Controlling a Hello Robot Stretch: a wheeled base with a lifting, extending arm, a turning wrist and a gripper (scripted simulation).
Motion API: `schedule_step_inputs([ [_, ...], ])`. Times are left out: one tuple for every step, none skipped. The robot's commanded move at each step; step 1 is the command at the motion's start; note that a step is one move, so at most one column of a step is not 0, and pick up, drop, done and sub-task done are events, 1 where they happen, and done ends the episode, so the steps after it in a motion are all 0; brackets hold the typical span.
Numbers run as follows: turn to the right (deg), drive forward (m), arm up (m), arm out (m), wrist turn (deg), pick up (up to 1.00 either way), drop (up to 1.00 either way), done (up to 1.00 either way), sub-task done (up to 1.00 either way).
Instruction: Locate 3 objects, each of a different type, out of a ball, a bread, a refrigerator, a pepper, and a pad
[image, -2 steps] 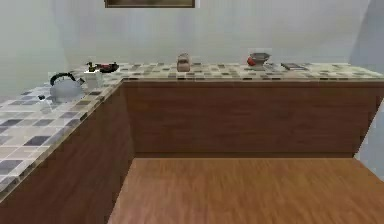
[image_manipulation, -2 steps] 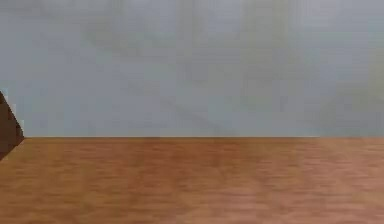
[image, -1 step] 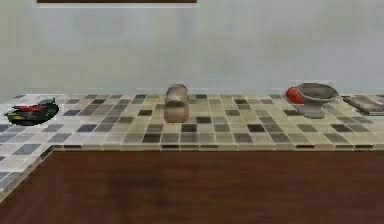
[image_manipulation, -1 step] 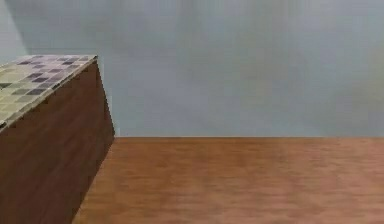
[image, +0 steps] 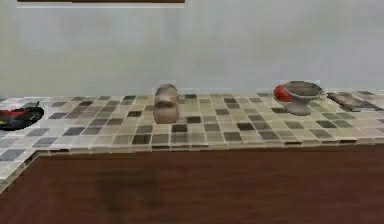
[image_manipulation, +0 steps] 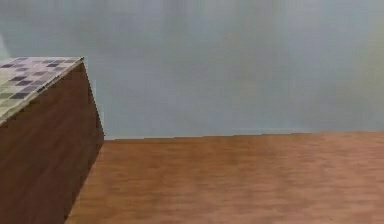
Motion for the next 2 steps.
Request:
schedule_step_inputs([
  [0.0,0.2,0.0,0.0,0.0,0.0,0.0,0.0,0.0],
  [0.0,0.0,0.0,0.0,0.0,0.0,0.0,0.0,1.0],
])
